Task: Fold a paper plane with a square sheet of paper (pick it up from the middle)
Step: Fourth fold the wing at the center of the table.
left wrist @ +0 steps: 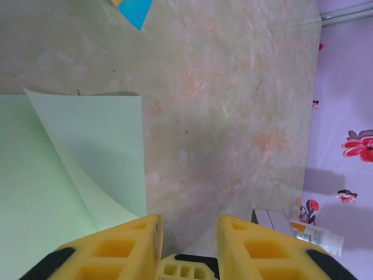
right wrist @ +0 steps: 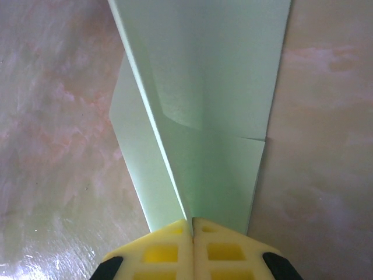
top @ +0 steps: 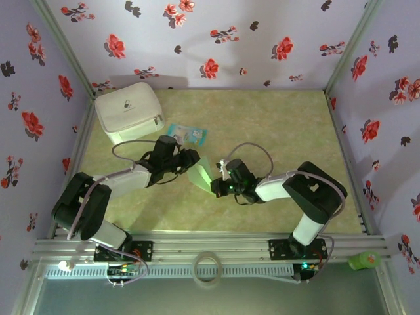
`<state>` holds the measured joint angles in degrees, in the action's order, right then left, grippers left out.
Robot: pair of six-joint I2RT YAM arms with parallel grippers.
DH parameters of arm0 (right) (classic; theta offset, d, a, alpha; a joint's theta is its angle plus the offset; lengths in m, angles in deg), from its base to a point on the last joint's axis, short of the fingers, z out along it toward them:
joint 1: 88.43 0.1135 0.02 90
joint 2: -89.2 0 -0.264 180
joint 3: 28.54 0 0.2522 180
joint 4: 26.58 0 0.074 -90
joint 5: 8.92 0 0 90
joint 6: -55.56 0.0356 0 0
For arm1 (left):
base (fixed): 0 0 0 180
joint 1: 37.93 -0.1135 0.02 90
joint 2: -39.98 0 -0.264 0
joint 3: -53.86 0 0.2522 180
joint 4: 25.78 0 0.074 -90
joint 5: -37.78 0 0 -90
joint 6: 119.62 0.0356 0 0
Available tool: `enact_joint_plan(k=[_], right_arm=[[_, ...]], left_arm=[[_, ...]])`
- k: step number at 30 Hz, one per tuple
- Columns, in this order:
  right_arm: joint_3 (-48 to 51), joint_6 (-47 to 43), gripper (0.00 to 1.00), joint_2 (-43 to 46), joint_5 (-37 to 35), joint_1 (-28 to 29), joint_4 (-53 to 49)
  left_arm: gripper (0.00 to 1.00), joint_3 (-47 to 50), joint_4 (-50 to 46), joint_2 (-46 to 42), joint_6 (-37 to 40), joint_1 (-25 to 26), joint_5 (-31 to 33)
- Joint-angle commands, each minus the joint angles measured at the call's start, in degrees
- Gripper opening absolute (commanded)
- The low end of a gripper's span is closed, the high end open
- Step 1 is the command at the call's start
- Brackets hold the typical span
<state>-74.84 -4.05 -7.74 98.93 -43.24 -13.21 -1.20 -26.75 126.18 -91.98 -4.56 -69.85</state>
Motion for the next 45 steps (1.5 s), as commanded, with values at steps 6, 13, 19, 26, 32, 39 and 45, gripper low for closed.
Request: enact_joint_plan(k=[6, 13, 19, 26, 32, 39, 45], right_arm=[[-0.26, 4.62, 0.0, -1.86, 3.51, -1.48, 0.46], [1.97, 8.83, 0.0, -1.84, 4.54, -1.95, 4.05], [4.3, 10.64, 0.0, -1.38, 3.94, -2.12, 6.85], [5.93, 12.78, 0.0, -1.41, 3.24, -2.29, 9.23], [5.99, 13.93, 0.0, -1.74, 3.02, -2.55, 9.01], [5.9, 14.51, 0.0, -1.77, 3.08, -3.0, 8.57], [5.29, 14.6, 0.0, -2.15, 3.5, -3.09, 7.4]], left_arm=[[0.26, 1.47, 0.91, 0.29, 0.93, -0.2, -0.8], [0.14, 1.45, 1.41, 0.86, 0.98, -0.07, -1.31], [0.07, 1.48, 2.44, 2.65, 0.68, 0.6, -1.95], [0.02, 0.2, 4.58, 5.47, 0.23, 1.93, -3.16], [0.0, -1.45, 7.0, 9.21, -0.03, 2.98, -4.87], [0.0, -3.29, 8.04, 13.07, -0.3, 3.55, -4.97], [0.0, -4.57, 8.48, 15.82, -0.47, 3.55, -4.55]])
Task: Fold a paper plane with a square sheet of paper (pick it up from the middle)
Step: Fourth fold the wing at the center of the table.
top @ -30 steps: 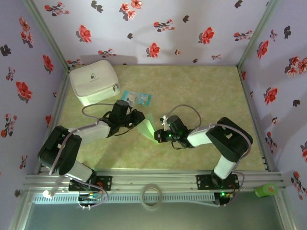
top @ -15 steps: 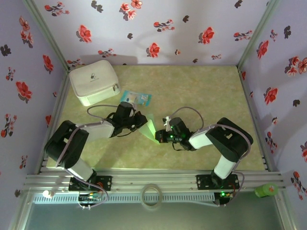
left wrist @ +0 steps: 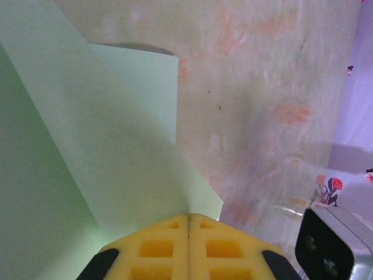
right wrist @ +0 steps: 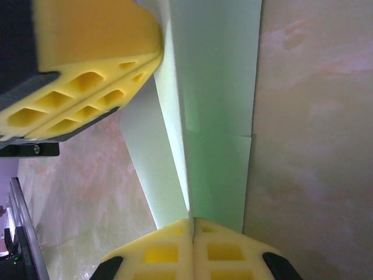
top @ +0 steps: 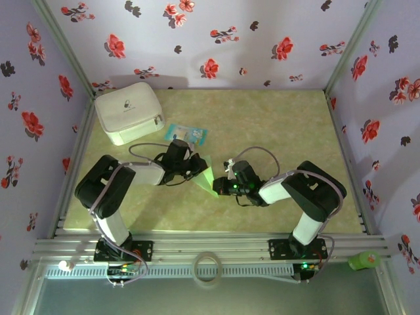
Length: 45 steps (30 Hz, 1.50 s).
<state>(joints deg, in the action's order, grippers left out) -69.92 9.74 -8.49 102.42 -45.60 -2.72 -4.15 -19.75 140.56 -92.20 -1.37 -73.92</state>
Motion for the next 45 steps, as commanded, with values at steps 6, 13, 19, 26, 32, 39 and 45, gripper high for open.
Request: enact_joint_plan(k=[6, 13, 19, 26, 32, 39, 45], right_arm=[[-0.46, 0.66, 0.0, -1.64, 0.34, -0.9, -4.72], [-0.95, 0.73, 0.0, -2.16, 0.85, -0.9, -5.1], [-1.12, 0.57, 0.0, -1.99, 0.9, -1.08, -6.15], [-1.7, 0.29, 0.01, -1.72, 1.17, -1.26, -7.83], [-1.66, 0.38, 0.01, -1.78, 1.07, -1.36, -7.94], [-1.74, 0.38, 0.01, -1.72, 1.02, -1.34, -8.27], [-2.0, 0.3, 0.01, -1.74, 1.17, -1.34, -8.8]], left_arm=[[0.0, -1.81, 0.79, 1.98, 0.01, 0.36, 0.59], [0.0, -2.77, 0.22, 3.24, 0.27, 0.36, 0.88], [0.0, -3.55, -0.66, 4.19, 0.71, 0.37, 1.04], [0.0, -3.91, -1.32, 5.04, 1.15, 0.36, 1.16], [0.0, -4.39, -1.06, 5.84, 1.42, 0.36, 0.91], [0.0, -4.33, -0.98, 6.66, 1.39, 0.38, 0.86], [0.0, -4.63, -1.67, 7.21, 1.67, 0.36, 1.17]])
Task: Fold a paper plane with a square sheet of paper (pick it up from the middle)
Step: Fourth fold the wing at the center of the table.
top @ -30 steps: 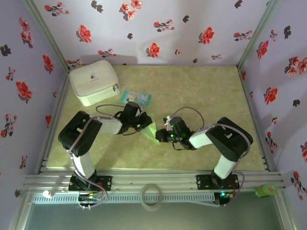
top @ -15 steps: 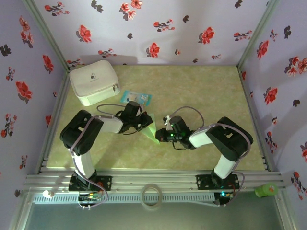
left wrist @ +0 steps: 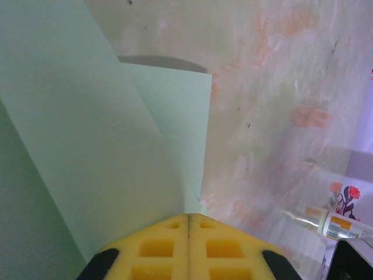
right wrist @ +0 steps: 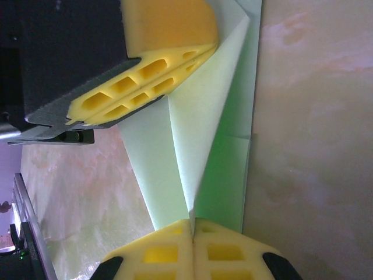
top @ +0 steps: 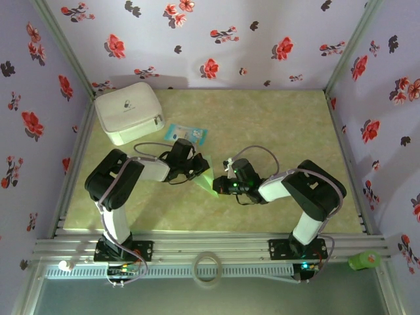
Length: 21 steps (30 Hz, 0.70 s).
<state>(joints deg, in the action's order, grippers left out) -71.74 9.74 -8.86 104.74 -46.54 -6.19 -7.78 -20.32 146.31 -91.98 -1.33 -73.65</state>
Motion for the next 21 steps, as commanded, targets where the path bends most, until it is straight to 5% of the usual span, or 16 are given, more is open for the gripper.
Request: enact_joint_plan(k=[1, 21], right_arm=[[-0.19, 0.29, 0.01, -1.34, -1.16, -0.4, -5.48], [-1.13, 2.94, 0.14, 2.28, 5.31, -0.76, -10.55]], left_arm=[[0.0, -0.98, -1.16, 1.58, 1.46, 0.33, 0.93], [0.0, -0.49, -3.06, 3.14, 3.09, 0.31, 1.01]])
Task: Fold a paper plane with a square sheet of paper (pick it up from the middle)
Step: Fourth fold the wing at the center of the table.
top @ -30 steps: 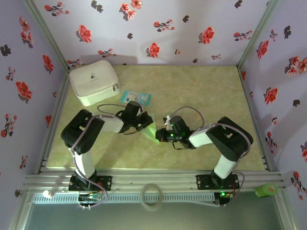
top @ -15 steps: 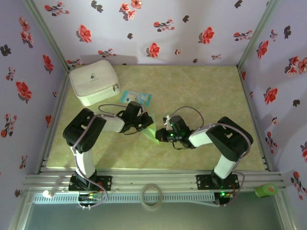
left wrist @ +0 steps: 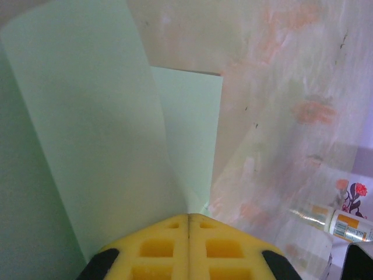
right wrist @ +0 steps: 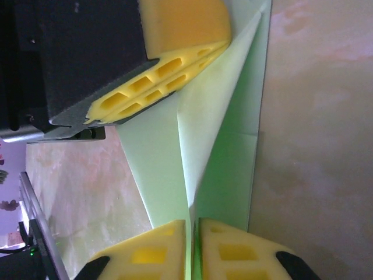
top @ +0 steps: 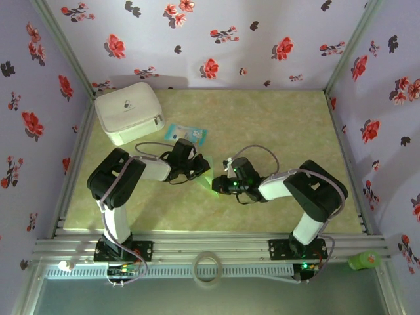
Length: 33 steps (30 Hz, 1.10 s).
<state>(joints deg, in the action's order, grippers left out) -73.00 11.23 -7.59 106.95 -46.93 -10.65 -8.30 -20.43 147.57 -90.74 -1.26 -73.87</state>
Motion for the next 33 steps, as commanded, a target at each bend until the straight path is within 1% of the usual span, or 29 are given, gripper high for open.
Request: enact_joint_plan(k=[1, 3, 6, 10, 13, 21, 26, 30, 33], right_arm=[[0.49, 1.74, 0.14, 1.38, 3.63, -0.36, -6.19], [1.14, 2.05, 0.14, 2.26, 3.52, -0.36, -6.6], [1.15, 1.7, 0.12, 2.79, 3.98, -0.41, -8.68], [1.78, 2.37, 0.08, 3.0, 4.25, -0.36, -8.95], [2.22, 2.59, 0.08, 2.66, 4.13, -0.36, -9.47], [2.27, 4.25, 0.1, 1.29, 7.0, -0.45, -7.94], [1.28, 3.27, 0.1, 2.05, 7.87, -0.45, -11.28], [0.83, 1.05, 0.1, 3.05, 6.11, -0.52, -16.44], [0.43, -0.08, 0.11, 2.97, 5.94, -0.54, -18.5]], left_arm=[[0.0, 0.06, -2.9, 1.85, 1.8, 0.25, 1.2], [0.0, 0.22, -2.81, 1.83, 1.87, 0.25, 1.17], [0.0, 0.17, -2.84, 1.86, 1.88, 0.25, 1.17], [0.0, 0.28, -2.77, 1.91, 1.88, 0.25, 1.17], [0.0, 0.31, -2.7, 1.81, 1.8, 0.25, 1.18], [0.0, 0.33, -2.68, 1.83, 1.8, 0.25, 1.13], [0.0, 0.49, -2.46, 1.82, 1.69, 0.25, 1.13], [0.0, 0.59, -2.28, 1.88, 1.6, 0.25, 1.16], [0.0, 0.58, -2.16, 2.0, 1.46, 0.29, 1.1]])
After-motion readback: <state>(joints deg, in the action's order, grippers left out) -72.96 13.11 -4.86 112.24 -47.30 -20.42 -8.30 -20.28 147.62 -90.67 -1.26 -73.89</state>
